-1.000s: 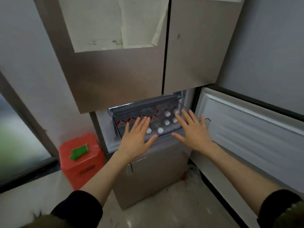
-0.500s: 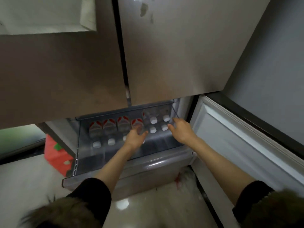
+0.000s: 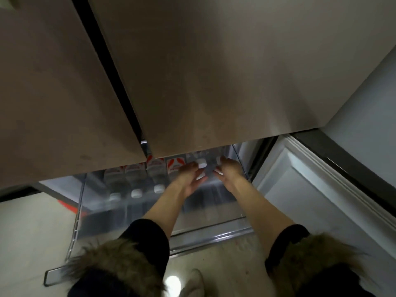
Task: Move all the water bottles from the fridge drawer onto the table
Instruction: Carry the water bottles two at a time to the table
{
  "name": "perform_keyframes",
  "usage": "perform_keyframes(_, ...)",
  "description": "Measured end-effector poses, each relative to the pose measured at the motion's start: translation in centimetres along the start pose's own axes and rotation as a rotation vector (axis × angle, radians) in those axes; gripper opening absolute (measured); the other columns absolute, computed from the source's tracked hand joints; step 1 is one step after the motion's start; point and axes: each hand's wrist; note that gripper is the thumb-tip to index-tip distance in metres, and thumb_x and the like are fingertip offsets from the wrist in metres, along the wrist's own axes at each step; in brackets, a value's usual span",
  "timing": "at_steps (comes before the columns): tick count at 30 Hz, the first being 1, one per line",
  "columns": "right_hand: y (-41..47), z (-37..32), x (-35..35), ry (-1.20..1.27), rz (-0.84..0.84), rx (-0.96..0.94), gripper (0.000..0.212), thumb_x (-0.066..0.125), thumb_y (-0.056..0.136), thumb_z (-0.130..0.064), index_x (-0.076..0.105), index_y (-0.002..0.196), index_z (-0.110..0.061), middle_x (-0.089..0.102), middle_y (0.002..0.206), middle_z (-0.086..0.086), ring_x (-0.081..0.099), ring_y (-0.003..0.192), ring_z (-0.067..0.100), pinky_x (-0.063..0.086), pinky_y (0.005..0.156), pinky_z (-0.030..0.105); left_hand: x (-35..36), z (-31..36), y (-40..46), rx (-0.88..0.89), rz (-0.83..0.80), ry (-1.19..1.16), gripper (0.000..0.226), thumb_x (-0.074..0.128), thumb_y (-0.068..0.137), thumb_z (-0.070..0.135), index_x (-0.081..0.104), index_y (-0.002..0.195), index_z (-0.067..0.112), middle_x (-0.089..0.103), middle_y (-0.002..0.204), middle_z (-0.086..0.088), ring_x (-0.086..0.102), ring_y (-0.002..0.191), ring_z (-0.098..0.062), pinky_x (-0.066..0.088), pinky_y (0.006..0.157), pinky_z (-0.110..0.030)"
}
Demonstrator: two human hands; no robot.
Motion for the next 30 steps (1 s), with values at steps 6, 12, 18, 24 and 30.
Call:
perform_keyframes(6, 0.6, -0.7, 0.3, -0.063, 0.005, 0.042, 0.030, 0.048, 0.096, -0.018, 0.055, 0.116, 0.004, 0.059, 0.091, 0.011, 0.059, 0.082, 0.021, 0.052, 0.084, 0.034, 0.9, 0.6, 0.4, -0.052, 0.022, -0.057, 0.029, 0.048, 0.095, 0.017, 0.046, 0.122, 0.007, 0.056, 0.122, -0.013, 0.059, 0.103, -0.024, 0.049, 0.081, -0.034)
perform_keyframes(12, -1.2, -1.2, -0.8, -0.116, -0.183, 0.096, 0.031, 0.050, 0.092, 0.000, 0.050, 0.122, 0.008, 0.060, 0.113, 0.018, 0.060, 0.095, 0.028, 0.046, 0.088, 0.032, -0.7, 0.7, -0.2, -0.033, 0.105, -0.002, 0.011, 0.054, 0.092, 0.025, 0.051, 0.087, 0.015, 0.057, 0.093, -0.004, 0.057, 0.076, -0.016, 0.047, 0.070, -0.030)
perform_keyframes(18, -2.9, -0.6, -1.6, -0.207, -0.128, -0.003, 0.031, 0.064, 0.086, -0.022, 0.056, 0.106, 0.001, 0.061, 0.095, 0.010, 0.061, 0.080, 0.022, 0.055, 0.078, 0.034, -2.3, -0.2, -2.7, 0.230, 0.295, 0.122, 0.021, 0.065, 0.084, 0.019, 0.051, 0.069, 0.018, 0.049, 0.060, 0.000, 0.046, 0.048, -0.010, 0.039, 0.043, -0.020)
perform_keyframes(24, -7.4, -0.3, -2.5, -0.346, -0.020, -0.273, 0.025, 0.062, 0.085, -0.016, 0.045, 0.101, -0.007, 0.058, 0.091, 0.009, 0.064, 0.062, 0.020, 0.054, 0.057, 0.026, -4.4, 0.0, -7.2, 0.441, 0.509, 0.557, 0.027, 0.067, 0.077, 0.030, 0.061, 0.089, 0.006, 0.068, 0.085, -0.011, 0.066, 0.085, -0.029, 0.054, 0.077, -0.036)
perform_keyframes(30, -12.1, -1.1, -5.2, -0.577, 0.106, -0.585, 0.033, 0.059, 0.082, -0.033, 0.042, 0.099, -0.011, 0.059, 0.090, 0.009, 0.065, 0.080, 0.032, 0.056, 0.071, 0.047, -5.8, 1.3, -13.2, 0.628, 0.629, 0.692, 0.036, 0.063, 0.083, 0.032, 0.046, 0.101, 0.006, 0.058, 0.097, -0.013, 0.054, 0.085, -0.028, 0.039, 0.070, -0.032)
Point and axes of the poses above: each hand's wrist, its own y-axis towards the middle knuckle, its own x-axis out of the palm, z = x × y
